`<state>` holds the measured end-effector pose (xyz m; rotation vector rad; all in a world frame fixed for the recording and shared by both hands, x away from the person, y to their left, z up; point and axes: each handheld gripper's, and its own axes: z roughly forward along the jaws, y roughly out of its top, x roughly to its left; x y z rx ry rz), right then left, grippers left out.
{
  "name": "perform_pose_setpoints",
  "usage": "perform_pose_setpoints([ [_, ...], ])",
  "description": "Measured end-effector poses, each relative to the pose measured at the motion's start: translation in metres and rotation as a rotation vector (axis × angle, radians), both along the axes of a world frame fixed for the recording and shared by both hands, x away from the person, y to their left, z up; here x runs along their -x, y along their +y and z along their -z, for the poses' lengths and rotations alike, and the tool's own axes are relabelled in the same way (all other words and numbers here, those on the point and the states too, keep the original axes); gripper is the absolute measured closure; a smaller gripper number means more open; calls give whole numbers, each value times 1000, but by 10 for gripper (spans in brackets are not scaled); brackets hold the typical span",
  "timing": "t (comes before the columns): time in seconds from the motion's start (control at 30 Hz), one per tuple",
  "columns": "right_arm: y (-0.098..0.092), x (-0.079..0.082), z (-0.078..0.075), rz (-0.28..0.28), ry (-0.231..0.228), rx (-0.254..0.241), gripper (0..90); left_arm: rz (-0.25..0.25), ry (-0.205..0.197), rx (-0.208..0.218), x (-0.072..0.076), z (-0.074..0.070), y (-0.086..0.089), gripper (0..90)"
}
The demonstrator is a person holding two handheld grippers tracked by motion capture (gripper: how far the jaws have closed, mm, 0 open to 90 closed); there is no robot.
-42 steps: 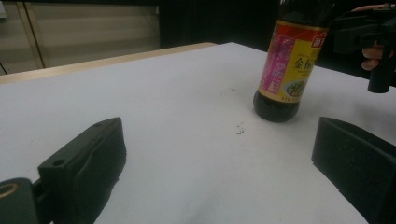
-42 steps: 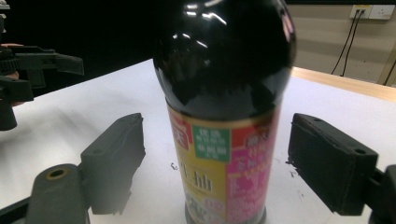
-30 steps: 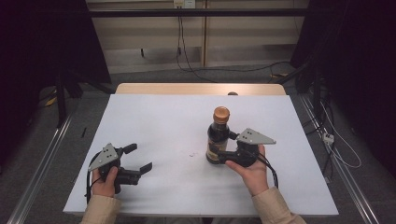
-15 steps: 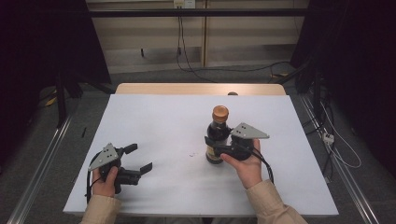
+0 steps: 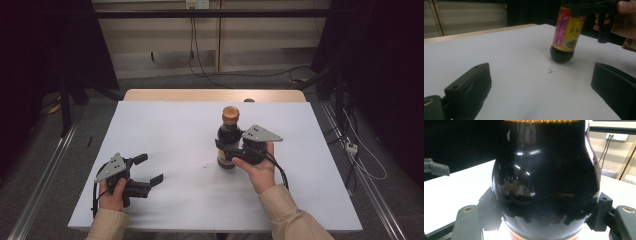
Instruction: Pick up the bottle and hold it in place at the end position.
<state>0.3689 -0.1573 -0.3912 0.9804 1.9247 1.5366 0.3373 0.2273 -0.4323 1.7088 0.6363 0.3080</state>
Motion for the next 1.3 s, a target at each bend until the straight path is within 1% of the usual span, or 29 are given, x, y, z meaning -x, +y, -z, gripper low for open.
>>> perform_pose_setpoints([
  [0.07,2,-4,-3,2,0,-4,283,0,1,0,0,0,0,28],
  [0.13,5,-9,-5,1,-13,11,282,0,1,1,0,0,0,28],
  [0.2,8,-14,-6,2,-16,13,282,2,1,3,0,0,0,28],
  [0.3,9,-18,-6,1,-13,5,282,2,0,3,0,0,0,28],
  [0.33,10,-24,-5,-2,-19,12,282,2,0,2,0,0,0,28],
  [0.43,11,-27,-5,1,-28,13,282,3,3,2,0,0,0,28],
  [0.5,13,-32,-5,-2,-25,9,281,4,3,2,0,0,0,28],
  [0.53,15,-33,-5,-3,-25,16,281,6,4,4,-1,1,-1,28],
  [0.63,19,-36,-3,-10,-29,29,281,6,4,5,-1,1,-1,28],
  [0.67,21,-37,-3,-10,-28,27,281,7,2,-1,-1,1,-1,28],
  [0.8,24,-41,1,-15,-25,15,280,7,3,0,-1,1,-1,28],
  [0.83,24,-41,2,-16,-23,23,280,7,3,-1,-1,1,-1,28],
  [0.97,26,-44,4,-25,-23,28,280,8,4,2,-1,1,-1,28],
  [1.07,30,-47,5,-34,-34,39,280,10,9,2,-1,1,-1,28],
  [1.13,30,-48,6,-34,-36,38,279,9,8,1,-1,1,-1,28],
  [1.17,30,-50,6,-34,-36,29,279,10,9,2,-1,1,-1,28],
  [1.23,30,-52,7,-34,-37,26,279,11,7,1,-1,1,-1,28],
  [1.3,31,-54,8,-33,-43,30,279,11,8,4,-1,1,-1,28],
])
